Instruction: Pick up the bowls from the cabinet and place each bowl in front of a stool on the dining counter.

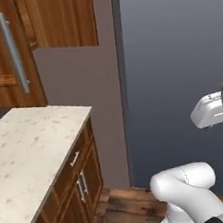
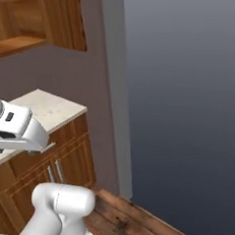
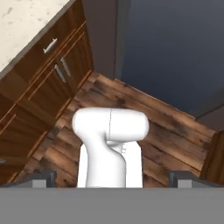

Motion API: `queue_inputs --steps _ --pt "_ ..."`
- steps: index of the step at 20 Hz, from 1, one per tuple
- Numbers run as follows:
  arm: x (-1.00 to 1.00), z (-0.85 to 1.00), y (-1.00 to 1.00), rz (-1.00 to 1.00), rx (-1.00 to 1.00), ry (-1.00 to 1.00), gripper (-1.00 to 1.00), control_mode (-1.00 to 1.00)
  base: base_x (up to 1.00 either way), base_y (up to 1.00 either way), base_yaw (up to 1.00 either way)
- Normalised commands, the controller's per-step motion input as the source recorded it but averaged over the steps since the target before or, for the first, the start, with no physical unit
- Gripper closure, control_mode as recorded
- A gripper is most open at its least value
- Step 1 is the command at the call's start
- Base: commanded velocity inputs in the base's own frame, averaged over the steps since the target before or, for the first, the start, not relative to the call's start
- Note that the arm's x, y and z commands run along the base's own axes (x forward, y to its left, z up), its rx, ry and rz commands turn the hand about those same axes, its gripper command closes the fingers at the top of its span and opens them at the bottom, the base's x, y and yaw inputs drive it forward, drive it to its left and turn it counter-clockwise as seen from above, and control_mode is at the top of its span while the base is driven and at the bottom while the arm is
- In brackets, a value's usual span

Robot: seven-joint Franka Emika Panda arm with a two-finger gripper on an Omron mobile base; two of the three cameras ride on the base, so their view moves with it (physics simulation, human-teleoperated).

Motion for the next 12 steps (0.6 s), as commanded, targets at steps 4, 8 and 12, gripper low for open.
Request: queue_inputs --steps 4,8,12 --pt "0.00 0.00 0.00 0.00 0.00 0.00 -1.00 1.00 0.26 -0.24 0.70" --pt "0.00 0.00 0.00 0.00 0.00 0.00 -1.00 1.00 0.11 -0.40 0.74" --pt "0.00 0.00 0.00 0.00 0.00 0.00 -1.00 1.00 0.12 -0.41 0.73"
